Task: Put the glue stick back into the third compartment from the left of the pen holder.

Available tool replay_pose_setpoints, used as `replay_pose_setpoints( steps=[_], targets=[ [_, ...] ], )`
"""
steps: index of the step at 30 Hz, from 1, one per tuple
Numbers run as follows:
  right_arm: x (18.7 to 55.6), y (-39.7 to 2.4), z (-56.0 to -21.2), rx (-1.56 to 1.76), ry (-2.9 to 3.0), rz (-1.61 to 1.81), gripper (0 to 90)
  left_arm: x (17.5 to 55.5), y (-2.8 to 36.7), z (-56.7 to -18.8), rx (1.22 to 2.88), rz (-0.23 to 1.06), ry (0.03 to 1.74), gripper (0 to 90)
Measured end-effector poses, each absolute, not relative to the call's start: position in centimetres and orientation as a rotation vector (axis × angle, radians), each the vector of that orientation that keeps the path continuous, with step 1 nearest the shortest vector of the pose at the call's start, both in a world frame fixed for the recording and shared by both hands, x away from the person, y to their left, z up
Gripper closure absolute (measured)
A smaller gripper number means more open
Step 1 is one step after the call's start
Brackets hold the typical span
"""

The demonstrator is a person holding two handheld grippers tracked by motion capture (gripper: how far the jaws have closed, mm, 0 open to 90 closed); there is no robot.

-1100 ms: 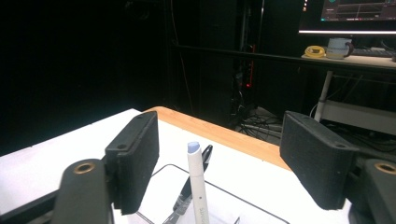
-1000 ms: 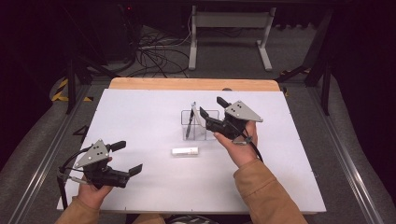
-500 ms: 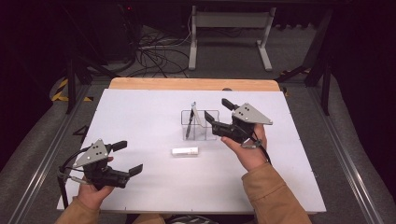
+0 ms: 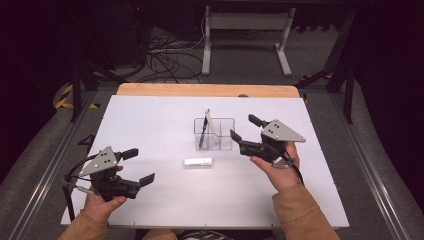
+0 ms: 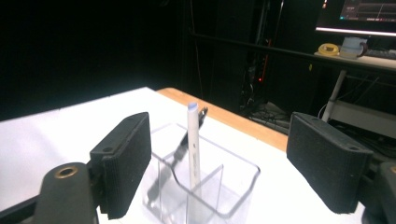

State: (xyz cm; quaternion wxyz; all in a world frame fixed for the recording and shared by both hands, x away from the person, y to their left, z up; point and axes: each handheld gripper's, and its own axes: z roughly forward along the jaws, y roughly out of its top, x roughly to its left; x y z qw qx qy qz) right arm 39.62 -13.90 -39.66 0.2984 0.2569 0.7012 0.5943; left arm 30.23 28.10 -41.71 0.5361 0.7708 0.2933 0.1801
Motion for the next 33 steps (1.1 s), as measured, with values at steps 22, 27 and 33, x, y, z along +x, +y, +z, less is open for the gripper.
replay_pose_setpoints(
  steps=[22, 27, 33],
  targets=[
    [38.8, -17.8, -43.1, 0.755, 2.017, 1.453, 20.0, 33.4, 23.2, -39.9, 1.979, 0.436, 0.578, 10.0],
    [38.6, -18.6, -43.4, 0.766, 2.022, 1.442, 20.1, 34.5, 22.1, -39.8, 2.012, 0.415, 0.561, 12.7],
    [38.7, -19.4, -43.5, 0.8, 2.009, 1.464, 20.1, 35.6, 20.7, -39.6, 2.045, 0.41, 0.547, 14.2]
  ],
)
